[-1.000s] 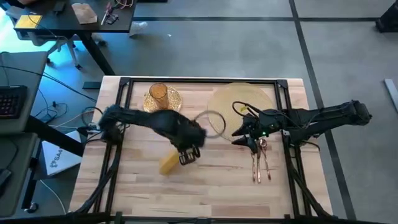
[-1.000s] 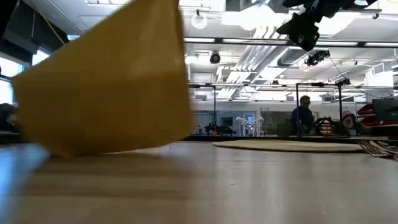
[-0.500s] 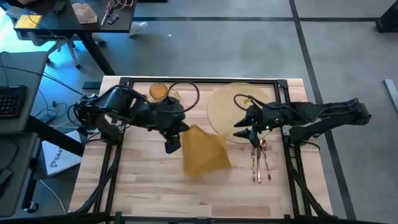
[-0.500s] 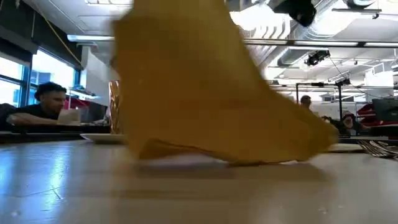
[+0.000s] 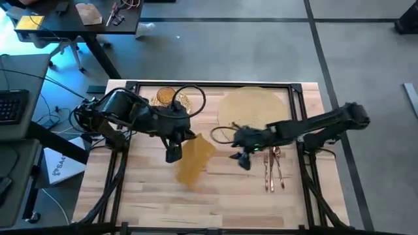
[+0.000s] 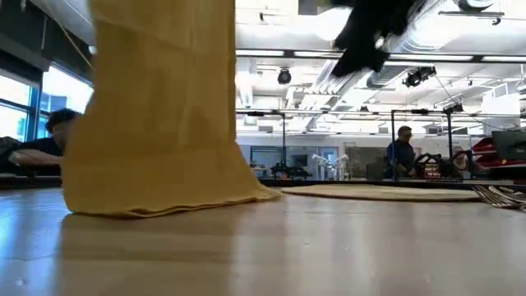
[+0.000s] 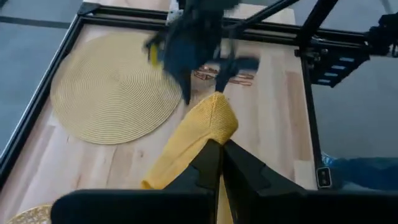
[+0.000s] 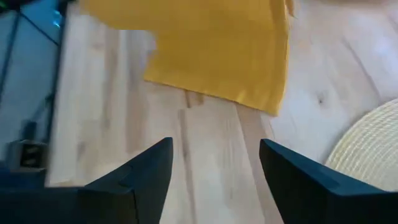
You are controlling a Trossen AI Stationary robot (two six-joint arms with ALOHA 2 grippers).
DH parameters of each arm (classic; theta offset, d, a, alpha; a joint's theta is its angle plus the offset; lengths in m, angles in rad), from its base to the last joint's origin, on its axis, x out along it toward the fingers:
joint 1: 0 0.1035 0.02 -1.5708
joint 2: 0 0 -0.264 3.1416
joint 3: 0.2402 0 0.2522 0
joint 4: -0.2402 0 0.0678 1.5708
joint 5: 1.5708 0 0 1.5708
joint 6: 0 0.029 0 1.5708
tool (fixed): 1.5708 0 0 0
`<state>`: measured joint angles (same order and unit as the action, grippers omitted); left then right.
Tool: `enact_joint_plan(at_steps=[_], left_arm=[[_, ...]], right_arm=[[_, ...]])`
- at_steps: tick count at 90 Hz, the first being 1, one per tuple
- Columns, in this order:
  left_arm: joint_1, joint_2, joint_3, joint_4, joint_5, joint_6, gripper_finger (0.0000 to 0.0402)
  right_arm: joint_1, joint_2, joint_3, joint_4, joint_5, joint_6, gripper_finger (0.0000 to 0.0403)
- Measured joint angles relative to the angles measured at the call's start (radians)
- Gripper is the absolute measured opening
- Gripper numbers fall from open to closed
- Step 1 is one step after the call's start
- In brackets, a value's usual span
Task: Set table place
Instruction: Fold the yellow table napkin
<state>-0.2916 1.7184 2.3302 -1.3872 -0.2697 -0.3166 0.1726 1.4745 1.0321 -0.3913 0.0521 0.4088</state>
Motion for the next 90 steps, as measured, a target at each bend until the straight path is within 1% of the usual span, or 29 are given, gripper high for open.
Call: enact_joint_plan(at_steps=[13,26,32,46,54,65,69,77,90], left_arm=[[0.000,0.000,0.000,0.000,0.032,-0.020,0.0000],[-0.009,0.000,0.000,0.001,0.035,-0.060,0.0000],[-0.016,0.000,0.000,0.001,0.032,-0.084,0.0000],[-0.034,0.000,-0.004,0.004,0.013,-0.148,0.0000],[-0.038,-0.001,-0.017,0.001,-0.002,-0.184,0.0000],[-0.040,-0.001,-0.047,0.004,-0.002,-0.233,0.0000],[-0.041,-0.001,-0.060,0.006,-0.002,-0.248,0.0000],[-0.047,0.001,-0.077,0.009,-0.002,-0.276,0.0000],[-0.059,0.010,-0.078,0.012,-0.002,-0.311,0.0000]], right_arm=[[-0.058,0.164,0.000,0.111,-0.030,-0.058,0.0258],[-0.117,0.311,0.000,0.277,-0.109,-0.152,0.0254],[-0.142,0.354,0.005,0.316,-0.133,-0.189,0.0248],[-0.188,0.393,0.019,0.330,-0.130,-0.235,0.0235],[-0.202,0.404,0.019,0.362,-0.136,-0.306,0.0232],[-0.217,0.460,0.020,0.429,-0.212,-0.380,0.0231],[-0.221,0.485,0.020,0.450,-0.236,-0.383,0.0230],[-0.226,0.522,0.020,0.491,-0.240,-0.364,0.0223],[-0.228,0.551,0.025,0.498,-0.230,-0.335,0.0185]])
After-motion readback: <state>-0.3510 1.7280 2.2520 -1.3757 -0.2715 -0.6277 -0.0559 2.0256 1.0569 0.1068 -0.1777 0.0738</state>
